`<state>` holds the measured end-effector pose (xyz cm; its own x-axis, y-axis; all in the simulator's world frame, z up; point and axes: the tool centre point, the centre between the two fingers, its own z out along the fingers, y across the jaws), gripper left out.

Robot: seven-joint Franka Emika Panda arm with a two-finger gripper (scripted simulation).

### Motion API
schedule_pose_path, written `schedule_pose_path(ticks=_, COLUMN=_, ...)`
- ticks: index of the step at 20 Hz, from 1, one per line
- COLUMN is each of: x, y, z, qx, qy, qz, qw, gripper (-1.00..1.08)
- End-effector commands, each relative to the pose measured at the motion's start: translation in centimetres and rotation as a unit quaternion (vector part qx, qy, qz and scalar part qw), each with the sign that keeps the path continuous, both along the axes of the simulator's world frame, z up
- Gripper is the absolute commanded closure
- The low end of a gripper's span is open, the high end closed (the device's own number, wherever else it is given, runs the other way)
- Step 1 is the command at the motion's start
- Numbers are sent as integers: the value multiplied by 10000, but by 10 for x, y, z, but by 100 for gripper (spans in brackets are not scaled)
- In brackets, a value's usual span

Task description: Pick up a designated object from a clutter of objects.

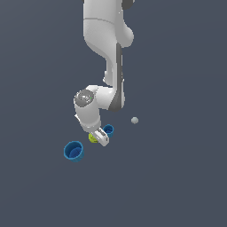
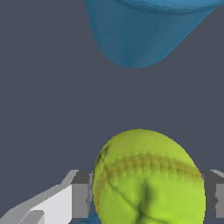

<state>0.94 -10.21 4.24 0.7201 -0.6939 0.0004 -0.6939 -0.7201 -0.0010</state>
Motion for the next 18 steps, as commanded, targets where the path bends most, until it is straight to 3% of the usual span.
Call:
schedule_pose_path(ticks=1, x=0, y=-1, z=-1, qx=-2, qy=5, qz=-5, qw=10000, gripper=108)
schedule_pose_path(ticks=10, x=0, y=2, z=13, qx=0, qy=0, qz=0, qw=10000, gripper=108)
schedule_pose_path(ticks=18, x=2, y=9, z=63, qx=-1, qy=2, qz=-5, qw=10000, gripper=108)
